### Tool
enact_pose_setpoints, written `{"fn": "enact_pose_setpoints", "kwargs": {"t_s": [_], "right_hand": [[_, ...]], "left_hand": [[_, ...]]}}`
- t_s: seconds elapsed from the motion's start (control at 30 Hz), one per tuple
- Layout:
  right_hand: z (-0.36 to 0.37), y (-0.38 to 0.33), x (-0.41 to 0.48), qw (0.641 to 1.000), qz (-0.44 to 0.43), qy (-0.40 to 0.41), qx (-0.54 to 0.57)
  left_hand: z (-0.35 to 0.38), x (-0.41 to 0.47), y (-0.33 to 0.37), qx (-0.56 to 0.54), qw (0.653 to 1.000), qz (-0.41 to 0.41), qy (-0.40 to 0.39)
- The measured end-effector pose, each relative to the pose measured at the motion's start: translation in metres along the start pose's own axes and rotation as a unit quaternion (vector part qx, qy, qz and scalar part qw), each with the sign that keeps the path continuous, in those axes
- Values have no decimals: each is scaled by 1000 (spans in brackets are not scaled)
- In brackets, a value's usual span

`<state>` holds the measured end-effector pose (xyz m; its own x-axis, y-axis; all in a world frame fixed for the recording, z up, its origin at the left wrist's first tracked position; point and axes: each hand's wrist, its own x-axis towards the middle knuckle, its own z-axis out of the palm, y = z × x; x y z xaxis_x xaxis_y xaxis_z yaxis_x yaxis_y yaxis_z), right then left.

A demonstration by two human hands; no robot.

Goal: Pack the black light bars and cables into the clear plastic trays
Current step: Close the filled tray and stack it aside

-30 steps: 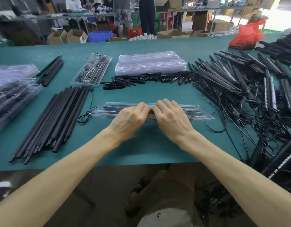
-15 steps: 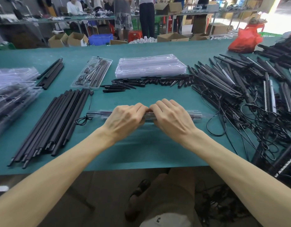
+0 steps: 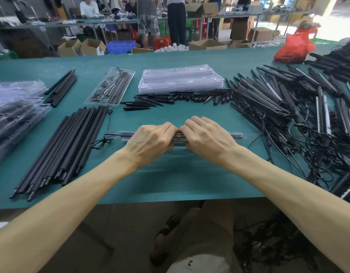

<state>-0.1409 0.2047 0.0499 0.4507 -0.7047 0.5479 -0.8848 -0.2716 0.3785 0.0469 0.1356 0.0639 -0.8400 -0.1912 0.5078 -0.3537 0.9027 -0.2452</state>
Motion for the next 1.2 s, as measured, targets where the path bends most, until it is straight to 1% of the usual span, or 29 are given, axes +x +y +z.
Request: {"fn": "enact_pose_setpoints", "kwargs": {"t_s": [0.23,0.43,0.77,1.07,1.2], "right_hand": [[-5,0,4,999,-3,0,32],[-8,0,9,998,14,-27,57],[-18,3,14,994,28,-53,91],[-16,1,12,990,55,-97,84],[-14,-5,7,988,77,-103,86]], "left_hand": [[-7,2,-15,7,998,59,-26],[-6,4,-13,21,999,41,-26],[-11,9,-12,-7,999,23,-28],[-3,4,-12,9,1000,23,-8],[-2,-6,-11,6,1000,14,-9]]}}
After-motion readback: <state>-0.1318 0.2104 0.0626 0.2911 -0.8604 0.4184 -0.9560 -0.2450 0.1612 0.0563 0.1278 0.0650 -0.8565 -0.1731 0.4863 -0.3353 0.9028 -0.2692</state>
